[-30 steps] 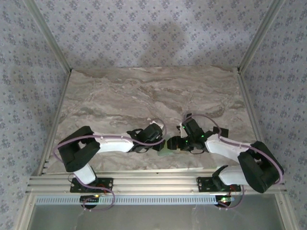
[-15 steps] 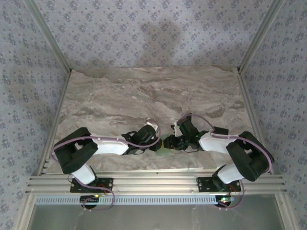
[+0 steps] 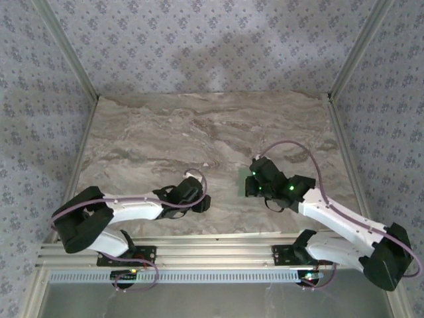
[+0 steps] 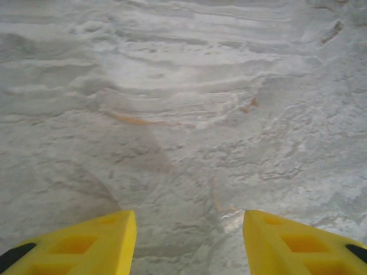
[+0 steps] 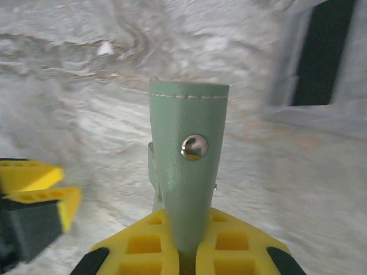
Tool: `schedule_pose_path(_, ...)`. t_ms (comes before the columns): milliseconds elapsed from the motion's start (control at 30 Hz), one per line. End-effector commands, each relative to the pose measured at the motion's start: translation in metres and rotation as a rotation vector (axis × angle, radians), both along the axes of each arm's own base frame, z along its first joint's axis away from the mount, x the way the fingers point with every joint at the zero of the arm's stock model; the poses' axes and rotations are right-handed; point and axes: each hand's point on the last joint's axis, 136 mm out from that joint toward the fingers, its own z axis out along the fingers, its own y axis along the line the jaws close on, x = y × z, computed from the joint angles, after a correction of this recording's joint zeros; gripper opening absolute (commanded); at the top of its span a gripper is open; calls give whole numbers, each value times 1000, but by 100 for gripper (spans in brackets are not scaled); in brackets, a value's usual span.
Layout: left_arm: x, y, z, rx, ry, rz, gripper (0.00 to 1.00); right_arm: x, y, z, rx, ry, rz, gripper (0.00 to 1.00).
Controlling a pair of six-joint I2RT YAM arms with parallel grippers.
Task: Put the credit cards into the card holder
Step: Turn over the card holder at the bottom-center of the table.
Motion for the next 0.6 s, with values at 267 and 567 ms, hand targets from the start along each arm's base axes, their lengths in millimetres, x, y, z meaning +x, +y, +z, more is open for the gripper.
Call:
schedule_pose_path(267,-1,33,-3,47,-5,108,56,-15,-38,-20,-760,-35,-84,0)
schedule_pose_path(567,1,54,6,14,-7,166,60,-18,66,-89,-599,92,130,43)
